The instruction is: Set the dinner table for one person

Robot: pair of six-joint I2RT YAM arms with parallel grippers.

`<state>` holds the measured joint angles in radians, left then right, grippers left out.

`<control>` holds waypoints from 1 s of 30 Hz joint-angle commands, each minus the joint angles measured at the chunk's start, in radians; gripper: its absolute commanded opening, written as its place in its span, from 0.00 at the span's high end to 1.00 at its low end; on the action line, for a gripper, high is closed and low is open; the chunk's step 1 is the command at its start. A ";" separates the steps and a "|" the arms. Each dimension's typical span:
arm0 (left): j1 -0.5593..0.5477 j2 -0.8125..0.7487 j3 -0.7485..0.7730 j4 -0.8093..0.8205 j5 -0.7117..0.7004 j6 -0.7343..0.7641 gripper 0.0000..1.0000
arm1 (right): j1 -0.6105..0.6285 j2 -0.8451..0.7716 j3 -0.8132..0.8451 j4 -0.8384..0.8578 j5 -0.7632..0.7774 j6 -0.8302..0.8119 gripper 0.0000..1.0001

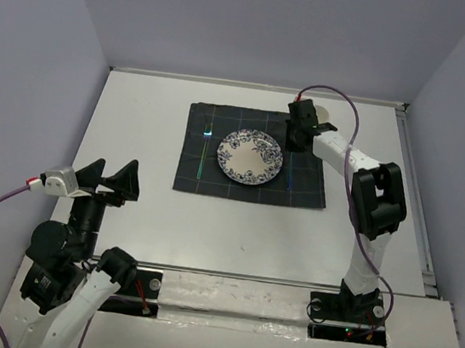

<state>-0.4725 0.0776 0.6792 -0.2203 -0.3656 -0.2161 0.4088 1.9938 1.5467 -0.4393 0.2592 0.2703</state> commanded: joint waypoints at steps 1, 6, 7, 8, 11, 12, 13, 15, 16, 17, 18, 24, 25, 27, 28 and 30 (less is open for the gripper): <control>0.014 0.025 -0.006 0.053 0.030 0.024 0.01 | 0.005 0.028 0.069 0.027 0.034 -0.025 1.00; 0.018 0.024 -0.007 0.056 0.047 0.024 0.01 | 0.005 0.049 0.092 0.019 0.048 -0.034 1.00; 0.020 0.025 -0.007 0.056 0.047 0.024 0.01 | -0.004 0.054 0.093 0.017 0.051 -0.033 1.00; 0.018 0.025 -0.007 0.056 0.047 0.026 0.01 | -0.004 0.065 0.096 0.011 0.055 -0.033 1.00; 0.021 0.025 -0.007 0.055 0.048 0.026 0.01 | -0.013 0.079 0.098 0.013 0.051 -0.023 1.00; 0.021 0.025 -0.007 0.055 0.047 0.026 0.01 | -0.013 0.086 0.099 0.013 0.048 -0.023 1.00; 0.023 0.027 -0.007 0.056 0.047 0.024 0.01 | -0.013 0.091 0.104 0.011 0.051 -0.025 1.00; 0.025 0.028 -0.007 0.055 0.048 0.026 0.01 | -0.022 0.102 0.111 0.011 0.063 -0.028 1.00; 0.025 0.030 -0.007 0.055 0.050 0.026 0.01 | -0.022 0.109 0.113 0.011 0.066 -0.028 1.00; 0.025 0.028 -0.007 0.055 0.050 0.026 0.01 | -0.022 0.114 0.119 0.011 0.063 -0.025 1.00; 0.026 0.028 -0.007 0.055 0.050 0.026 0.01 | -0.022 0.117 0.122 0.013 0.061 -0.025 1.00; 0.028 0.034 -0.007 0.055 0.051 0.024 0.01 | -0.031 0.149 0.147 0.013 0.068 -0.034 1.00; 0.028 0.033 -0.007 0.055 0.051 0.026 0.01 | -0.031 0.152 0.150 0.011 0.068 -0.034 1.00; 0.028 0.034 -0.009 0.055 0.051 0.026 0.01 | -0.031 0.163 0.151 0.011 0.072 -0.033 1.00; 0.028 0.036 -0.007 0.056 0.053 0.026 0.01 | -0.031 0.166 0.153 0.013 0.074 -0.031 1.00; 0.028 0.039 -0.009 0.056 0.053 0.026 0.01 | -0.031 0.175 0.158 0.011 0.077 -0.031 1.00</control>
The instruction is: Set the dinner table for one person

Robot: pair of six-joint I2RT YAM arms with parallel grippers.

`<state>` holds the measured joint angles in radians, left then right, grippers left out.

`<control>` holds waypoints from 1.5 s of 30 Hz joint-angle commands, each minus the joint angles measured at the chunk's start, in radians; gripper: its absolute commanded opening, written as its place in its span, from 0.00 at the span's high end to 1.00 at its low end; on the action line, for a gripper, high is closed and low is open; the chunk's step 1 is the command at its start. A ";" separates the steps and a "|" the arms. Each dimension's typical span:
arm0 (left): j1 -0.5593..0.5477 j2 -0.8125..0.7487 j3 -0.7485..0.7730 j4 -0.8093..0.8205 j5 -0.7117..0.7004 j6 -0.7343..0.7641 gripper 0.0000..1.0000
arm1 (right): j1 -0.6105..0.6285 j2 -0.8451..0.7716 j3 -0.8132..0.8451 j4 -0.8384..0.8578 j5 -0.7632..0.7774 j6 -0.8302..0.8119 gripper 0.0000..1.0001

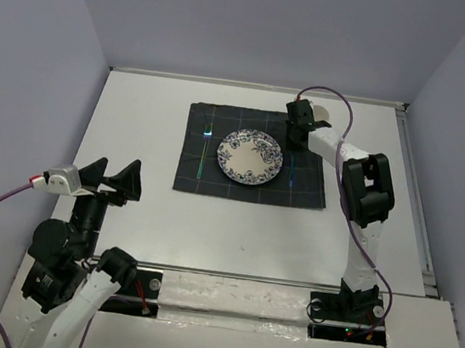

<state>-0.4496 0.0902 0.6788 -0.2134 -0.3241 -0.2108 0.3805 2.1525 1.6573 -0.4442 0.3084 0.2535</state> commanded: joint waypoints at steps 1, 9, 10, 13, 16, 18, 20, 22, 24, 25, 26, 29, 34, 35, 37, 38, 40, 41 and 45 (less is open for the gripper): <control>0.006 0.026 -0.008 0.049 0.011 0.021 0.01 | -0.003 0.018 0.048 0.018 0.028 -0.013 0.97; 0.006 0.036 -0.008 0.051 0.016 0.022 0.01 | -0.003 -0.012 0.041 0.018 0.028 0.000 0.72; 0.006 0.036 -0.008 0.051 0.014 0.022 0.01 | -0.003 -0.023 0.036 0.016 0.024 0.000 0.71; 0.011 0.039 -0.008 0.052 0.016 0.022 0.01 | -0.003 -0.069 0.001 0.016 0.003 0.009 0.68; 0.018 0.045 -0.008 0.052 0.019 0.024 0.01 | 0.006 -0.153 -0.059 0.019 -0.038 0.020 0.66; 0.023 0.049 -0.007 0.052 0.020 0.022 0.01 | 0.029 -0.237 -0.100 0.039 -0.093 0.024 0.66; 0.029 0.052 -0.008 0.054 0.026 0.025 0.01 | 0.055 -0.302 -0.174 0.064 -0.127 0.027 0.65; 0.032 0.060 -0.008 0.054 0.028 0.025 0.01 | 0.070 -0.408 -0.223 0.097 -0.172 0.032 0.65; 0.038 0.066 -0.008 0.055 0.034 0.028 0.01 | 0.084 -0.529 -0.290 0.125 -0.207 0.036 0.65; 0.040 0.068 -0.007 0.057 0.036 0.028 0.01 | 0.095 -0.530 -0.313 0.137 -0.219 0.038 0.64; 0.043 0.068 -0.007 0.057 0.037 0.030 0.01 | 0.095 -0.622 -0.362 0.160 -0.233 0.039 0.64; 0.049 0.066 -0.005 0.057 0.034 0.036 0.01 | 0.095 -0.828 -0.453 0.205 -0.284 0.035 0.62; 0.052 0.042 -0.008 0.066 0.025 0.037 0.01 | 0.095 -1.152 -0.568 0.263 -0.299 0.035 0.12; 0.052 0.040 -0.008 0.068 0.028 0.037 0.01 | 0.095 -1.251 -0.585 0.271 -0.295 0.047 0.01; 0.055 0.042 -0.008 0.077 0.034 0.034 0.01 | 0.095 -1.344 -0.628 0.283 -0.276 0.056 0.00; 0.055 0.045 -0.008 0.081 0.042 0.036 0.01 | 0.095 -1.387 -0.640 0.286 -0.275 0.056 0.00; 0.055 0.055 -0.007 0.095 0.051 0.039 0.01 | 0.095 -1.505 -0.666 0.280 -0.261 0.052 0.00; 0.054 0.071 0.001 0.098 0.053 0.044 0.01 | 0.095 -1.580 -0.674 0.276 -0.252 0.052 0.00; 0.055 0.111 0.042 0.117 0.069 0.022 0.01 | 0.095 -1.710 -0.703 0.272 -0.215 0.049 0.00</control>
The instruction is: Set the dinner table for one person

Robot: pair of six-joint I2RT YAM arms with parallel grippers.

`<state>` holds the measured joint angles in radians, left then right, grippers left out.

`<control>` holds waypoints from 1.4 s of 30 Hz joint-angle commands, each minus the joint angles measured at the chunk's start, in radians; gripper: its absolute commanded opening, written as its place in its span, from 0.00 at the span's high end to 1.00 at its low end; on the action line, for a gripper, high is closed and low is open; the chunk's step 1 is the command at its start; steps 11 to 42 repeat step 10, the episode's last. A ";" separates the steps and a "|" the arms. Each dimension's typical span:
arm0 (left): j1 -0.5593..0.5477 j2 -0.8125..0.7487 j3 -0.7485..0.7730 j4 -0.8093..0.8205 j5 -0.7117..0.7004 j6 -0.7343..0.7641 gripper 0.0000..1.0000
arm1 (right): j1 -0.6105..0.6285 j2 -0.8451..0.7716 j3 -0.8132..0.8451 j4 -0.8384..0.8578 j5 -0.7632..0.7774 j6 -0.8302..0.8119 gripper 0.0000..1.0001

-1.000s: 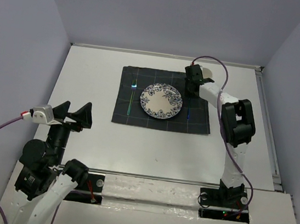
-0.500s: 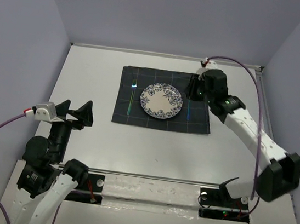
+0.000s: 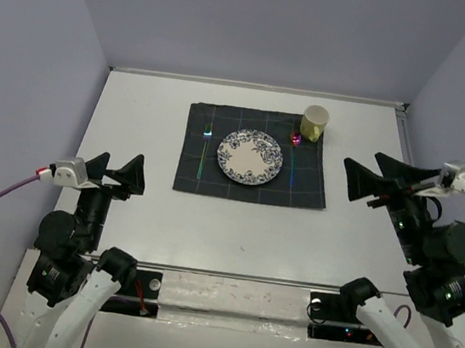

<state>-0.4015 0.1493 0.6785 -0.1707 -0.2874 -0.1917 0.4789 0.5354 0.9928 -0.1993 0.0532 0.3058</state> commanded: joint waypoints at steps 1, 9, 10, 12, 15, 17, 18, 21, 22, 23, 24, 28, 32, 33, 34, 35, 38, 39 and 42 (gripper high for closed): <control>0.006 0.056 0.052 0.101 0.072 -0.002 0.01 | -0.003 -0.147 -0.045 0.029 0.059 -0.007 0.00; 0.006 0.137 0.134 0.192 0.227 -0.045 0.01 | -0.003 -0.238 -0.062 -0.017 0.102 -0.007 0.00; 0.006 0.144 0.147 0.207 0.238 -0.038 0.01 | -0.003 -0.236 -0.037 -0.020 0.096 -0.005 0.00; 0.006 0.144 0.147 0.207 0.238 -0.038 0.01 | -0.003 -0.236 -0.037 -0.020 0.096 -0.005 0.00; 0.006 0.144 0.147 0.207 0.238 -0.038 0.01 | -0.003 -0.236 -0.037 -0.020 0.096 -0.005 0.00; 0.006 0.144 0.147 0.207 0.238 -0.038 0.01 | -0.003 -0.236 -0.037 -0.020 0.096 -0.005 0.00; 0.006 0.144 0.147 0.207 0.238 -0.038 0.01 | -0.003 -0.236 -0.037 -0.020 0.096 -0.005 0.00; 0.006 0.144 0.147 0.207 0.238 -0.038 0.01 | -0.003 -0.236 -0.037 -0.020 0.096 -0.005 0.00; 0.006 0.144 0.147 0.207 0.238 -0.038 0.01 | -0.003 -0.236 -0.037 -0.020 0.096 -0.005 0.00; 0.006 0.144 0.147 0.207 0.238 -0.038 0.01 | -0.003 -0.236 -0.037 -0.020 0.096 -0.005 0.00; 0.006 0.144 0.147 0.207 0.238 -0.038 0.01 | -0.003 -0.236 -0.037 -0.020 0.096 -0.005 0.00; 0.006 0.144 0.147 0.207 0.238 -0.038 0.01 | -0.003 -0.236 -0.037 -0.020 0.096 -0.005 0.00; 0.006 0.144 0.147 0.207 0.238 -0.038 0.01 | -0.003 -0.236 -0.037 -0.020 0.096 -0.005 0.00; 0.006 0.144 0.147 0.207 0.238 -0.038 0.01 | -0.003 -0.236 -0.037 -0.020 0.096 -0.005 0.00; 0.006 0.144 0.147 0.207 0.238 -0.038 0.01 | -0.003 -0.236 -0.037 -0.020 0.096 -0.005 0.00; 0.006 0.144 0.147 0.207 0.238 -0.038 0.01 | -0.003 -0.236 -0.037 -0.020 0.096 -0.005 0.00; 0.006 0.144 0.147 0.207 0.238 -0.038 0.01 | -0.003 -0.236 -0.037 -0.020 0.096 -0.005 0.00; 0.006 0.144 0.147 0.207 0.238 -0.038 0.01 | -0.003 -0.236 -0.037 -0.020 0.096 -0.005 0.00; 0.006 0.144 0.147 0.207 0.238 -0.038 0.01 | -0.003 -0.236 -0.037 -0.020 0.096 -0.005 0.00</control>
